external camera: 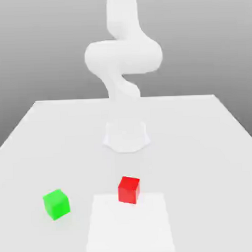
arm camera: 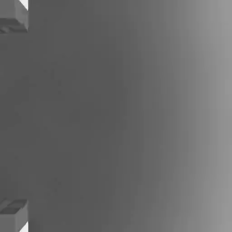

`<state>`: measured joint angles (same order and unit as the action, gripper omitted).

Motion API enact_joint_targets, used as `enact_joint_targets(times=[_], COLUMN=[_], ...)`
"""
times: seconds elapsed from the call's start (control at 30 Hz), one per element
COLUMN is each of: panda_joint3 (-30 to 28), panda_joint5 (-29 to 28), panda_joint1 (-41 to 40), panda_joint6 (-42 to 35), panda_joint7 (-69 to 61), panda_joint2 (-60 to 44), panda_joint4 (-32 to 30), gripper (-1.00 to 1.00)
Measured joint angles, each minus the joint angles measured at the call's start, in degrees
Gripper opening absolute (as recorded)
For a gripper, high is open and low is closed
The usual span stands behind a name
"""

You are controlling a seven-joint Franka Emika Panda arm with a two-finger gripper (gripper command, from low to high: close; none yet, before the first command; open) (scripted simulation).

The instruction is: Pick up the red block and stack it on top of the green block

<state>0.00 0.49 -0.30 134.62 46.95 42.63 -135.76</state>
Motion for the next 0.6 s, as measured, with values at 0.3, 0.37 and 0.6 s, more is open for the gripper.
enact_joint_targets(times=[0.3, 0.37, 0.6], panda_joint3=[1.3, 1.9, 3.9], panda_joint5=[1.7, 1.9, 1.4], panda_joint1=[-1.2, -1.5, -2.6], panda_joint6=[12.2, 15.1, 29.4], panda_joint7=[5.3, 6.7, 12.7], panda_joint2=[-14.2, -17.5, -35.2], panda_joint4=[-17.0, -21.0, -34.1], gripper=[0.00, 0.00, 0.00])
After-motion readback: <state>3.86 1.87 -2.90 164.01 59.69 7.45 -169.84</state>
